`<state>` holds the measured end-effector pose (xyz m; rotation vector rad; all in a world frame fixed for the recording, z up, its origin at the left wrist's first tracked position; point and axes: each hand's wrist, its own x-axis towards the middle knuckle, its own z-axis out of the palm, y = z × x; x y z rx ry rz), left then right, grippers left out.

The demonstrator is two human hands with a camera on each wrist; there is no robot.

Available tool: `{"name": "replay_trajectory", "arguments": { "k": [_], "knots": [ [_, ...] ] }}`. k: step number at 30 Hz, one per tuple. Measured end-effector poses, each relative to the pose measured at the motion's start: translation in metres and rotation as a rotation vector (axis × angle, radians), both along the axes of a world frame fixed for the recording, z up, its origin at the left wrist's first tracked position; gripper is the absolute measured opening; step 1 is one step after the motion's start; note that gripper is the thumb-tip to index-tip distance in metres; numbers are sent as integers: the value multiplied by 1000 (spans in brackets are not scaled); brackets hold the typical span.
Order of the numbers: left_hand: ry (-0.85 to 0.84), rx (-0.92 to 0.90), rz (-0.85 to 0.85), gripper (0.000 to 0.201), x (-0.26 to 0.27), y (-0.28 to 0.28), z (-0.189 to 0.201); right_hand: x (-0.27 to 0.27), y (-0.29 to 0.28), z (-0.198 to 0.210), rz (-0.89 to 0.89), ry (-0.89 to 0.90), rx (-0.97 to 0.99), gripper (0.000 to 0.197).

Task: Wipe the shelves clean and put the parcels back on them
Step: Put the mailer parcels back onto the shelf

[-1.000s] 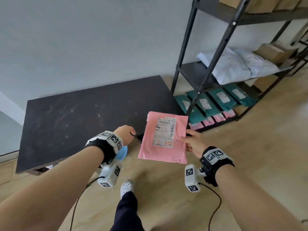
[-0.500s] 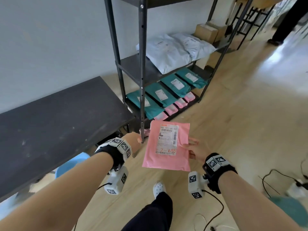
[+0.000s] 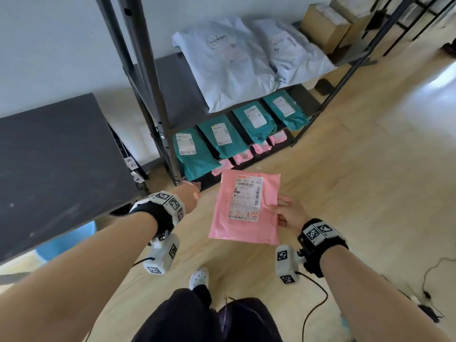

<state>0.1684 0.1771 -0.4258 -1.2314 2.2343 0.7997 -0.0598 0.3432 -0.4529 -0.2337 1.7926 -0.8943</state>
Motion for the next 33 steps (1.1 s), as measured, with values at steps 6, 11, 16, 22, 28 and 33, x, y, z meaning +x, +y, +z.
{"name": "replay_trajectory", "arguments": {
  "k": [6,11,16,22,28,33],
  "knots": [
    [-56,42,109,37,-49,-29,-42,-72,-46,-24,157,-10,10,46],
    [-34,-5,253,42,-92,-31,-94,-128,-87,-81,301,-29,5,43],
    [-87,2,380,36,-114,-43,-181,-158,-125,-176,467,-65,28,47],
    [-108,-13,421,31,-121,-85,-317,-168,-187,-324,555,-25,29,51],
    [-209,-79,439,33,-107,-124,-458,-169,-267,-456,578,-35,-58,43],
    [-185,-95,499,29,-89,-147,-555,-161,-329,-545,546,22,-175,41]
  ]
}}
